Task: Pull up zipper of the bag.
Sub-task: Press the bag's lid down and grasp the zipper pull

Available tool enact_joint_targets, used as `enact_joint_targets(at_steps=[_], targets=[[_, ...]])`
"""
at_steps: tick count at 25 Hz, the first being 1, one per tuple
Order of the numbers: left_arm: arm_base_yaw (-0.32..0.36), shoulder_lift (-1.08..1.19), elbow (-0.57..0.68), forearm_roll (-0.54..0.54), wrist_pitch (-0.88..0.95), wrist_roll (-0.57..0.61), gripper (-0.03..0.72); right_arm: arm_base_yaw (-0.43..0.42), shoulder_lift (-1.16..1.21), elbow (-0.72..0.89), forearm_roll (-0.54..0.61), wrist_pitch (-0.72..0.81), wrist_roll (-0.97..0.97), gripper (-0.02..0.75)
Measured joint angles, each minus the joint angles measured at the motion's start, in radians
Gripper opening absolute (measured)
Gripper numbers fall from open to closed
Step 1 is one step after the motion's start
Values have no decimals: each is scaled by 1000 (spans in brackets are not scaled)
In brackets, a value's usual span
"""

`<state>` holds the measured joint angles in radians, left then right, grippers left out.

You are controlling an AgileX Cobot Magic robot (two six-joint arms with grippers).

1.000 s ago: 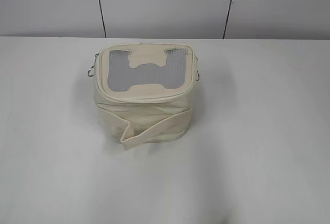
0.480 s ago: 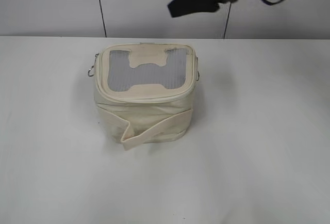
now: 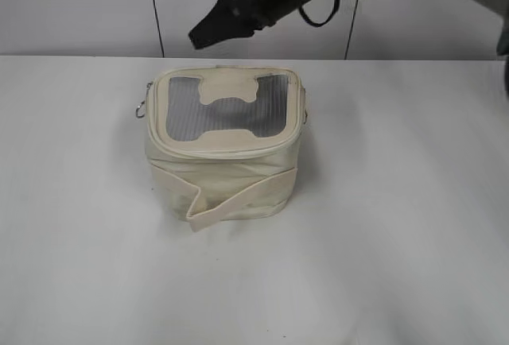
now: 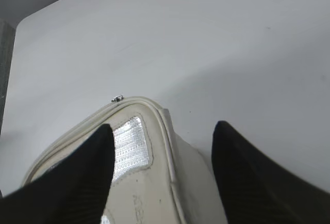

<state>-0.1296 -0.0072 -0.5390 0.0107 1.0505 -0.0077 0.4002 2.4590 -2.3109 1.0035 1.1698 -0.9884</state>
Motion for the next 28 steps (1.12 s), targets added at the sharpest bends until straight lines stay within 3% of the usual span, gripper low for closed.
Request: enact_joint_targets(at_steps=[7,9,14,18,22,24,28], targets=[[0,0,0,1,0,0,198,69,70,-11,-61,-19,18,428],[0,6,0,-5,0,0,199,72,71,-11,-78,-29,19,361],[0,144,-17,-40,-74,14,201,72,71,-12,-105,-36,31,99],[-32,385,-47,-193,-322,104,206,72,71,-12,-111,-36,37,74],[-82,707,-116,-513,-507,396,207,72,71,-12,-111,-36,40,74],[-78,894,-190,-711,-503,630,207,72,71,-12,-111,-36,41,74],[69,1223,-377,-1089,-203,1059,221,72,71,-12,-111,-35,44,74]])
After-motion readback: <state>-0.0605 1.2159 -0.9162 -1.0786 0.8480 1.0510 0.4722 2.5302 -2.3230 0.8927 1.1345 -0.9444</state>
